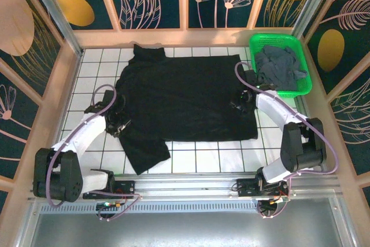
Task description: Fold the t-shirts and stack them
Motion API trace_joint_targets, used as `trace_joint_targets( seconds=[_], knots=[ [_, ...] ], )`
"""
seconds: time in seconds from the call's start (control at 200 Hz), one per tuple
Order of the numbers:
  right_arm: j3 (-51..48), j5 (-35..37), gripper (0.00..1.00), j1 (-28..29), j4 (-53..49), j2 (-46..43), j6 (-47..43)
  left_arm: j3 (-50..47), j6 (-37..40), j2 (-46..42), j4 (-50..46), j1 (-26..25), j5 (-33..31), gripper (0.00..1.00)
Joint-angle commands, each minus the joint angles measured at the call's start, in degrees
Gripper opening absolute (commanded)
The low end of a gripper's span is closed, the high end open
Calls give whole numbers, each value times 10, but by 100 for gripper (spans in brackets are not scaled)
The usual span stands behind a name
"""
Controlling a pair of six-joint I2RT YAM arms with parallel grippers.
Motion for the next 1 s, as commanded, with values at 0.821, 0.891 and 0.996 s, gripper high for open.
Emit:
trace_joint_targets(
  seconds=[0.821,0.891,0.996],
  knots=[
    [410,-23,42,-29,-14,444,-4,465,-7,529,137,102,6,51],
    [445,-30,42,-29,-26,473,1,491,6,552,126,115,9,51],
    [512,-41,42,-30,-47,516,2,535,24,585,112,129,18,51]
  ],
)
